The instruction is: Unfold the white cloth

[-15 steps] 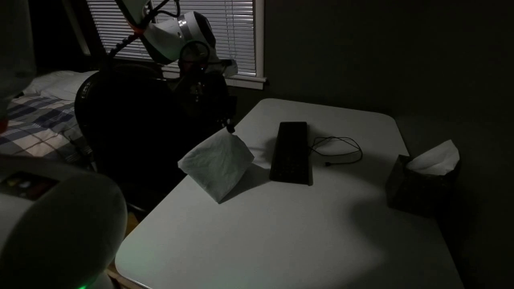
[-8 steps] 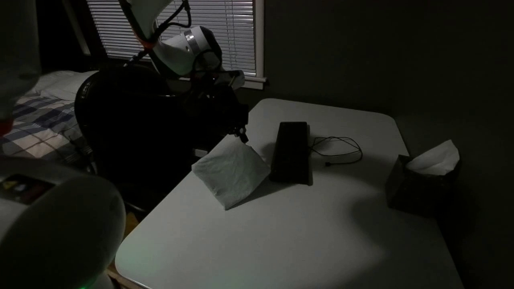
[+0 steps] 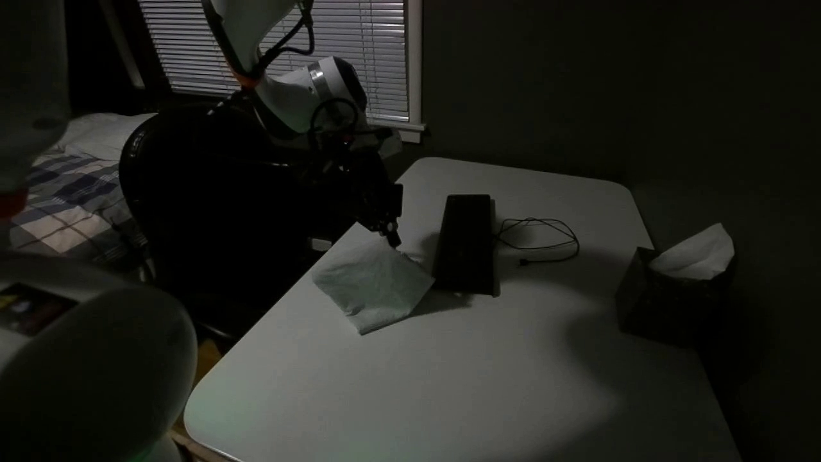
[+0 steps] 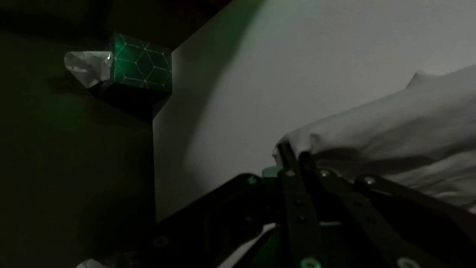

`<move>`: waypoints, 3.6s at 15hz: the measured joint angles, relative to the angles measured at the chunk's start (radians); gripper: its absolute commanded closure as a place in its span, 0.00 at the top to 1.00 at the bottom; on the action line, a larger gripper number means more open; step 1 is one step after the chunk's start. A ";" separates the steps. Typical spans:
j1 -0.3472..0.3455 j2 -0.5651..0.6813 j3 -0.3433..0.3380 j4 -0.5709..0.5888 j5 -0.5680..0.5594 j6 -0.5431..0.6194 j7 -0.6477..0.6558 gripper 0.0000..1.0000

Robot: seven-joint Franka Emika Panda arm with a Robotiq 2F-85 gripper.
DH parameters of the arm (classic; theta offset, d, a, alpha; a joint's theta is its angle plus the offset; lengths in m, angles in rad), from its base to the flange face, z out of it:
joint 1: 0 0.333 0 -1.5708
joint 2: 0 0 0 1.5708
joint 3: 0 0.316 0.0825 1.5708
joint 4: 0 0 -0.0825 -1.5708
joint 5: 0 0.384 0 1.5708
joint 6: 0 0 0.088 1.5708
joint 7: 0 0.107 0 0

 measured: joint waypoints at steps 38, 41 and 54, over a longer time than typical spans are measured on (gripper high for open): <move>-0.070 0.037 -0.049 -0.101 0.430 0.329 0.453 1.00; -0.071 0.083 -0.073 -0.090 0.438 0.374 0.524 0.73; -0.064 0.119 -0.087 -0.055 0.458 0.376 0.605 0.01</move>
